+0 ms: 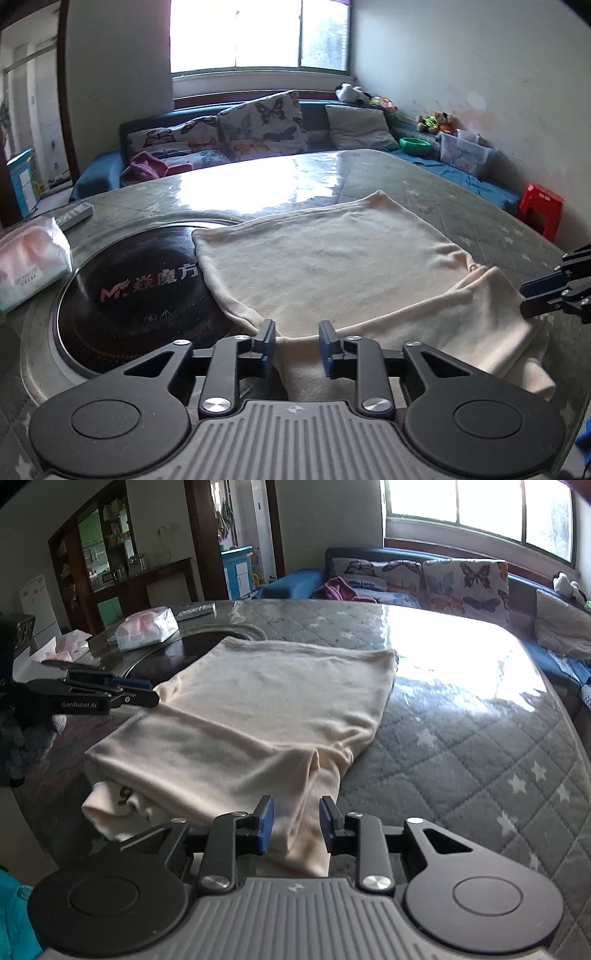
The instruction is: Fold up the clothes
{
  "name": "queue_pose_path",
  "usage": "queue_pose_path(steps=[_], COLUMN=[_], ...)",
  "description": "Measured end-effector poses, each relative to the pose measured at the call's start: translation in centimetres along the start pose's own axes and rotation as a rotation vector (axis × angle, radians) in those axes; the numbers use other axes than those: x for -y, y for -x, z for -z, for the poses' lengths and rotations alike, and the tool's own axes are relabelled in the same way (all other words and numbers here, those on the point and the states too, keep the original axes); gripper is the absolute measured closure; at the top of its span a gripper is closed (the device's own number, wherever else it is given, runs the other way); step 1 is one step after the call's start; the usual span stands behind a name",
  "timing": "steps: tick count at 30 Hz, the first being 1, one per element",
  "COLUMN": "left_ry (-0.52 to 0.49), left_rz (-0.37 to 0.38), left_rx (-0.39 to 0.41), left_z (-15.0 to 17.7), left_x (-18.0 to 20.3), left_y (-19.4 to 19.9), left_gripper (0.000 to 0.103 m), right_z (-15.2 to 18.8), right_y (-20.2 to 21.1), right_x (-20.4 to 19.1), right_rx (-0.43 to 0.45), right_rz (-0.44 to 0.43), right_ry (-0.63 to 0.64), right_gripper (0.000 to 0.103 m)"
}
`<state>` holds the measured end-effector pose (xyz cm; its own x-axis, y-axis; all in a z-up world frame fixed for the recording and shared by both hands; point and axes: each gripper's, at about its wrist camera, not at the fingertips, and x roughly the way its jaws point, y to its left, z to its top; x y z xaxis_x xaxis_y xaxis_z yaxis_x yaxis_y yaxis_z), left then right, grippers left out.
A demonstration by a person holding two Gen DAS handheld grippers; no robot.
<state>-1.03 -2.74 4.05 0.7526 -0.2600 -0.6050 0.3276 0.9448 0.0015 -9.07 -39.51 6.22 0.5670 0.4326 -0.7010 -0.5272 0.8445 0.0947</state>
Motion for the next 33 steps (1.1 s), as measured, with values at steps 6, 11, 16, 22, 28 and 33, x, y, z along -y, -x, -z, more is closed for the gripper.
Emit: queue_pose_path(steps=[6,11,16,22,28,33], left_ry=[-0.121,-0.174,-0.241,-0.271,-0.265,-0.211], left_rz=[0.071,0.138,0.183,0.21,0.207,0.2], left_rx=[0.006,-0.01,-0.051,-0.071,-0.058,-0.026], left_z=[0.0,-0.4,-0.3,-0.3,-0.3,-0.4], left_x=[0.0,-1.0,-1.5,-2.1,-2.6,-3.2], left_y=[-0.2,-0.8,-1.5,-1.7,-1.3,-0.3], left_gripper=[0.073,0.073,0.074,0.084,0.093,0.094], right_z=[0.5,0.8,1.2,1.2,1.3,1.4], right_y=[0.5,0.9,0.9,0.7,0.5,0.3], right_x=[-0.2,-0.2,-0.1,0.0,0.0,0.1], right_rx=[-0.018,-0.027,-0.04,-0.048,-0.056,-0.057], right_rz=[-0.006,-0.013,-0.011,-0.01,-0.006,-0.006], right_ry=[0.006,0.006,0.006,0.002,0.001,-0.003], right_gripper=[0.07,0.068,0.068,0.067,0.064,0.063])
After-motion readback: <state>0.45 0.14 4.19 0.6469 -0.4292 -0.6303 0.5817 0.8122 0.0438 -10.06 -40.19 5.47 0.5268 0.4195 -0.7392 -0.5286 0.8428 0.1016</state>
